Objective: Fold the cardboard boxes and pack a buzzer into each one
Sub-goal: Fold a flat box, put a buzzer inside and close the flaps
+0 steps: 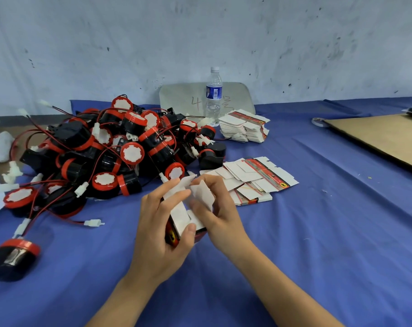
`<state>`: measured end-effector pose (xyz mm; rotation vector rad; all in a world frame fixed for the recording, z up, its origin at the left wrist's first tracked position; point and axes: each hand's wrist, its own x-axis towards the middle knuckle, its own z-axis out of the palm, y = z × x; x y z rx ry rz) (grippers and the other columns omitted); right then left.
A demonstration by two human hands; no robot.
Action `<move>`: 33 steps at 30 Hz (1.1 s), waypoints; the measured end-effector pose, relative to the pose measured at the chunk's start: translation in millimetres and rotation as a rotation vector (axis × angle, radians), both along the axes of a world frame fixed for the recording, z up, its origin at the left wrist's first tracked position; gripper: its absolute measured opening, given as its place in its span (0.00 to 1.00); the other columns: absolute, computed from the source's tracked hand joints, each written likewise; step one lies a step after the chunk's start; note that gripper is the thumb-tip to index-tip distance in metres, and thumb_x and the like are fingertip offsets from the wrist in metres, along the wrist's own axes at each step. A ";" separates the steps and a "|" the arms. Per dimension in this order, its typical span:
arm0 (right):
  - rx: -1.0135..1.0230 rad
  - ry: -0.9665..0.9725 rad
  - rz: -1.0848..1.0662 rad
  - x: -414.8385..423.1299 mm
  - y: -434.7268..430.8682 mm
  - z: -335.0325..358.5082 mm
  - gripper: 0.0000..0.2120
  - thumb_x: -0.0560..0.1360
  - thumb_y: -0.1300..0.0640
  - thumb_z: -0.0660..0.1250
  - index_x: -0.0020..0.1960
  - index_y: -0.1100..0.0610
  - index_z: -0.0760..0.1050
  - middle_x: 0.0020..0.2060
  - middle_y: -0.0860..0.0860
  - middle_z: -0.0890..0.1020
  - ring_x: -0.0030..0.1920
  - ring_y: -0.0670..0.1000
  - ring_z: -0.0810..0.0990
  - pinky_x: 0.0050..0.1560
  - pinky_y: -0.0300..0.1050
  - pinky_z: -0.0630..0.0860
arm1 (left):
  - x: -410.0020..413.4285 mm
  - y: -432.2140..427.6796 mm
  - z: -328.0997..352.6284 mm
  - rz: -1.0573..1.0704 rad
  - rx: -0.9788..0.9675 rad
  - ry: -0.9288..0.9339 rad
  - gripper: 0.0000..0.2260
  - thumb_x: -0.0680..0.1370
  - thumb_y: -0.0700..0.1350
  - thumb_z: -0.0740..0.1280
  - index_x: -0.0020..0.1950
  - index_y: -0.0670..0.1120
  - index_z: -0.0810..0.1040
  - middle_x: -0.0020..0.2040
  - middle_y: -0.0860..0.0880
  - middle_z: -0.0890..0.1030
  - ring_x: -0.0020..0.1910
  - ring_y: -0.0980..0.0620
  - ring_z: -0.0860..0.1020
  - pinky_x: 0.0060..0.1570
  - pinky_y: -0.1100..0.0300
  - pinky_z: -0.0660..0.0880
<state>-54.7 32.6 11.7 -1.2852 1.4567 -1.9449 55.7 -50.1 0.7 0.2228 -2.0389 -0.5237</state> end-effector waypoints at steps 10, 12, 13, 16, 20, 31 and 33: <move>-0.007 0.046 -0.017 6.5 3.3 4.7 0.15 0.78 0.57 0.64 0.64 0.58 0.74 0.58 0.52 0.78 0.57 0.46 0.77 0.54 0.35 0.72 | 3.6 1.2 9.5 0.029 0.003 -0.008 0.21 0.71 0.47 0.59 0.64 0.50 0.71 0.60 0.61 0.67 0.58 0.54 0.70 0.59 0.63 0.69; 0.005 0.046 -0.026 8.0 2.9 4.2 0.17 0.78 0.50 0.62 0.63 0.58 0.75 0.57 0.52 0.78 0.57 0.47 0.77 0.54 0.37 0.72 | 4.0 1.3 10.9 0.022 0.010 -0.004 0.20 0.71 0.47 0.60 0.62 0.50 0.71 0.59 0.62 0.67 0.57 0.54 0.71 0.58 0.66 0.68; 0.007 0.039 -0.028 8.4 2.1 3.9 0.16 0.79 0.51 0.61 0.62 0.58 0.75 0.56 0.51 0.79 0.56 0.46 0.77 0.53 0.37 0.72 | 4.3 1.2 10.9 0.023 0.015 -0.003 0.19 0.71 0.47 0.60 0.61 0.49 0.73 0.58 0.61 0.68 0.57 0.54 0.71 0.58 0.66 0.68; -0.014 -0.032 -0.015 8.8 1.7 1.9 0.12 0.81 0.56 0.58 0.60 0.59 0.74 0.49 0.46 0.79 0.48 0.43 0.78 0.46 0.34 0.73 | 4.1 1.6 9.1 0.044 0.006 -0.001 0.16 0.71 0.47 0.60 0.55 0.44 0.77 0.57 0.58 0.70 0.55 0.51 0.72 0.56 0.63 0.69; 0.003 -0.018 -0.002 8.1 2.1 1.6 0.12 0.78 0.53 0.63 0.59 0.57 0.74 0.47 0.44 0.78 0.46 0.42 0.77 0.43 0.34 0.73 | 3.6 1.7 8.0 0.021 0.027 -0.001 0.12 0.72 0.46 0.60 0.54 0.50 0.74 0.57 0.58 0.69 0.55 0.50 0.73 0.52 0.57 0.72; 0.073 -0.106 0.106 3.5 1.0 4.9 0.11 0.73 0.49 0.67 0.54 0.45 0.81 0.61 0.45 0.77 0.64 0.48 0.75 0.62 0.50 0.74 | 3.6 4.5 6.0 -0.026 0.127 0.052 0.10 0.70 0.44 0.60 0.50 0.49 0.69 0.54 0.54 0.71 0.54 0.55 0.73 0.51 0.68 0.69; 0.125 -0.163 0.155 2.7 0.1 3.5 0.16 0.72 0.52 0.69 0.59 0.42 0.77 0.60 0.48 0.78 0.57 0.49 0.80 0.51 0.44 0.78 | 3.5 2.6 5.8 -0.038 0.159 0.072 0.12 0.69 0.45 0.61 0.51 0.49 0.66 0.55 0.54 0.71 0.56 0.61 0.72 0.52 0.71 0.68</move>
